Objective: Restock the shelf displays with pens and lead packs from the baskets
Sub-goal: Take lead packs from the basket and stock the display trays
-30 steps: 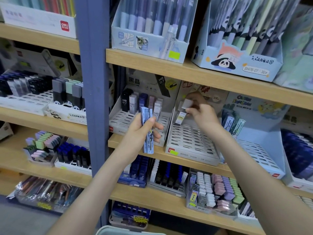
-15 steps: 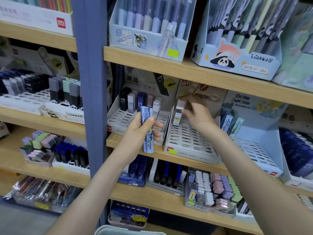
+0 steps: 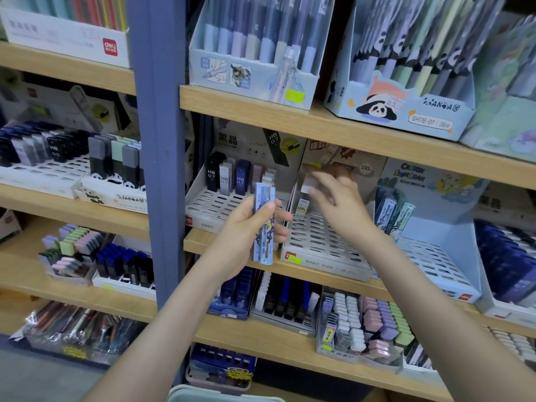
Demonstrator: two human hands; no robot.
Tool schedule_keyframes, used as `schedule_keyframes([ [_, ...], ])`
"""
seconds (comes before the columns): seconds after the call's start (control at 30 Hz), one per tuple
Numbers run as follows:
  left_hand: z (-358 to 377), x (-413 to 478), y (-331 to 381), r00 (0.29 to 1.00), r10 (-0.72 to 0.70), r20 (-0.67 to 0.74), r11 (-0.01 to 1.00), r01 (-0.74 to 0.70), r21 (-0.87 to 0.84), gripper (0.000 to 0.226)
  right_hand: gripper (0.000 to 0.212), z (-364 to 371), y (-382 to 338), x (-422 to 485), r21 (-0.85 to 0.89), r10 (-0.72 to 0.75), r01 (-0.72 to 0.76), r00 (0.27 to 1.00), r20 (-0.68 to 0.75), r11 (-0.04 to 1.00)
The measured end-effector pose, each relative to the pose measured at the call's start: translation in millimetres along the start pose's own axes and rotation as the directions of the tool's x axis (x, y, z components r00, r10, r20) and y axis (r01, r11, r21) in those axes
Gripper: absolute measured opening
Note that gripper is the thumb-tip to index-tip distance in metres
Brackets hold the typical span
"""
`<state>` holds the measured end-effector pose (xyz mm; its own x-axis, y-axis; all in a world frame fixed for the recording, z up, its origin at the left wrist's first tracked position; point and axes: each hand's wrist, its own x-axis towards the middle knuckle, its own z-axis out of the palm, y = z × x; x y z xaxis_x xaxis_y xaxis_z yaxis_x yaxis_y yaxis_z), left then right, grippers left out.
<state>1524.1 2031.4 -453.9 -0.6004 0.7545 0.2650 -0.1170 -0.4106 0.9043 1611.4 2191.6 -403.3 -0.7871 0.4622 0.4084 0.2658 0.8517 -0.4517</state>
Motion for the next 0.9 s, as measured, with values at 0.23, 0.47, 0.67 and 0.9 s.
schedule_keyframes([
  [0.23,27.6,-6.7,2.5,0.97,-0.116,0.212,0.993,0.112,0.03,0.022,0.013,-13.1,-30.5,-45.9,0.665,-0.003,-0.066,0.995,0.102,0.744],
  [0.47,69.3,-15.0,-0.8,0.918,-0.208,0.338,0.968,0.143,0.206,0.02,0.012,-46.9,12.2,-77.8,0.761,0.175,-0.155,0.983,0.055,0.63],
  [0.67,105.3,-13.0,0.8,0.925,-0.23,0.301,0.82,0.018,0.572,0.018,0.018,-72.1,52.4,-106.8,0.11,-0.101,0.129,0.968,-0.232,0.986],
  [0.9,132.3,-9.7,-1.6,0.935,-0.251,0.248,0.839,0.083,0.538,0.029,0.015,-81.4,83.9,-112.2,-0.444,-0.481,0.384,0.868,-0.125,0.809],
])
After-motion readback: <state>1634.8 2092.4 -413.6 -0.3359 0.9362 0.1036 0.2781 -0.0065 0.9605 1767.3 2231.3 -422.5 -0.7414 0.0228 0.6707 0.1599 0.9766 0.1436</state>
